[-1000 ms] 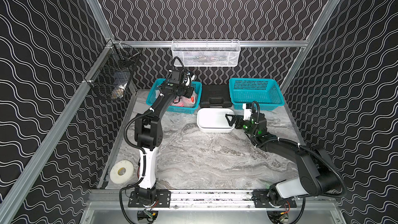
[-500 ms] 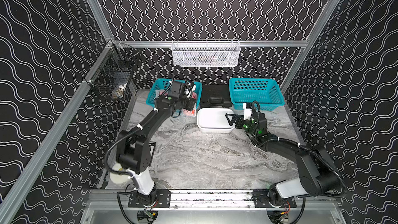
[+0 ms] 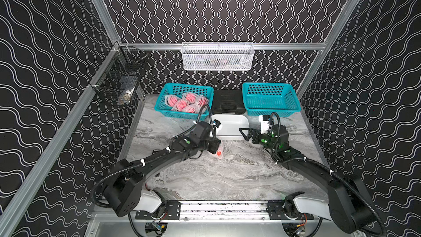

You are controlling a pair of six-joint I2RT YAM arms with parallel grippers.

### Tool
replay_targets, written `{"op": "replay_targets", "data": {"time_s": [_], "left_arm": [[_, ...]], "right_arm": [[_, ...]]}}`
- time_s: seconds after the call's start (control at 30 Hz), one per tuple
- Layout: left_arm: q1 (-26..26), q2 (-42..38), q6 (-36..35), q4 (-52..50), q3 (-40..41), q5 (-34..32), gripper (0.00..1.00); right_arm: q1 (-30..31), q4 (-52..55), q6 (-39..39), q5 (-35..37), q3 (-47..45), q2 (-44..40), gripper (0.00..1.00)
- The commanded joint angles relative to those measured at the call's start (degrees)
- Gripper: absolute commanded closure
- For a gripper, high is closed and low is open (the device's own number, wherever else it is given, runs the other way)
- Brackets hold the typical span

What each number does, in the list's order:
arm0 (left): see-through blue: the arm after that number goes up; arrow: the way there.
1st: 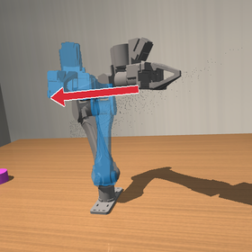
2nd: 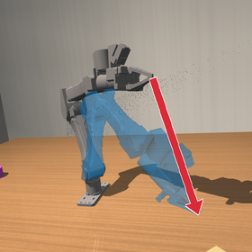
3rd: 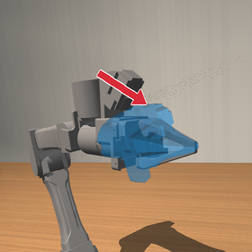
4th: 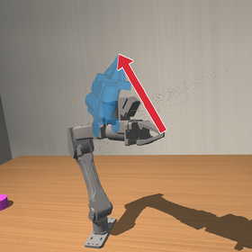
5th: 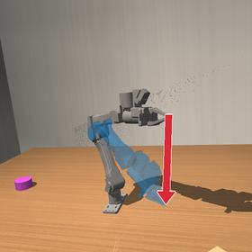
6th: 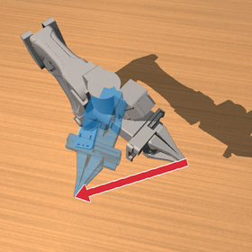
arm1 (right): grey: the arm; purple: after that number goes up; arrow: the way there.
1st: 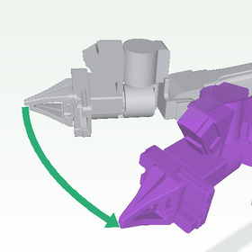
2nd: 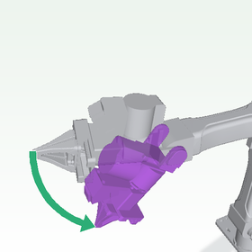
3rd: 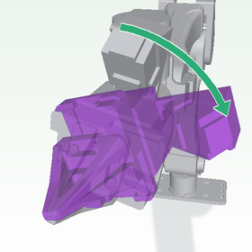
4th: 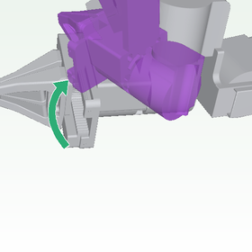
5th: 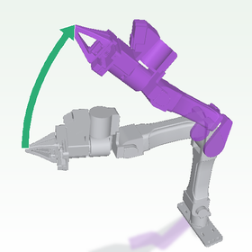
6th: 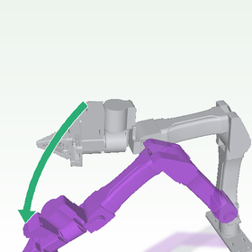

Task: Remove foam nets from apples
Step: Pick up the apple from the basket, then place the apple at the center of the board.

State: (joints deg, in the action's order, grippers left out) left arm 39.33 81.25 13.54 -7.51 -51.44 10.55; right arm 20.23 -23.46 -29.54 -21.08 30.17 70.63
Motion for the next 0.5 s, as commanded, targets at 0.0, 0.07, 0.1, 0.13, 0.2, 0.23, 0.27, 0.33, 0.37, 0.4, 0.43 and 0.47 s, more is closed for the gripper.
{"op": "replay_targets", "data": {"time_s": [0.0,0.07,0.1,0.13,0.2,0.23,0.27,0.33,0.37,0.4,0.43,0.47], "left_arm": [[4.52,2.71,1.8,11.53,1.96,-3.44,1.0],[6.55,5.41,1.48,14.54,2.48,-5.76,1.0],[6.96,6.4,1.55,15.68,2.47,-5.76,1.0],[7.24,7.48,1.78,16.91,2.4,-6.15,1.0],[7.43,9.21,2.02,18.76,2.53,-7.24,0.91],[7.43,9.92,1.71,19.63,2.78,-7.83,0.85],[7.43,10.61,1.4,20.45,3.06,-8.32,0.75],[7.34,11.53,0.69,20.38,2.89,-8.54,0.59],[7.35,11.73,0.29,19.71,2.52,-8.82,0.55],[7.35,11.66,0.17,19.35,2.4,-9.31,0.51],[7.37,11.33,-0.04,19.16,2.44,-9.65,0.44],[7.25,10.77,-0.3,19.07,2.55,-10.14,0.37]], "right_arm": [[0.82,1.81,-0.65,-0.5,-2.94,-1.42,0.0],[1.2,0.71,-0.78,-0.11,-5.16,-1.74,0.0],[1.37,0.1,-0.78,0.11,-5.83,-1.9,0.0],[1.56,-0.52,-0.77,0.48,-6.59,-1.81,0.0],[1.81,-0.71,-0.87,0.85,-7.05,-1.42,0.0],[1.91,-0.81,-0.78,0.87,-7.11,-0.97,0.0],[2.14,-1.08,-0.63,0.87,-7.15,-0.63,0.0],[2.42,-1.45,-0.3,0.61,-7.19,0.15,0.0],[2.49,-1.03,-0.11,0.37,-7.0,0.45,0.0],[2.55,-0.73,0.15,0.05,-6.84,0.68,0.0],[2.62,-0.47,0.42,-0.22,-6.79,0.89,0.0],[2.71,-0.2,0.53,-0.28,-6.75,0.98,0.0]]}}
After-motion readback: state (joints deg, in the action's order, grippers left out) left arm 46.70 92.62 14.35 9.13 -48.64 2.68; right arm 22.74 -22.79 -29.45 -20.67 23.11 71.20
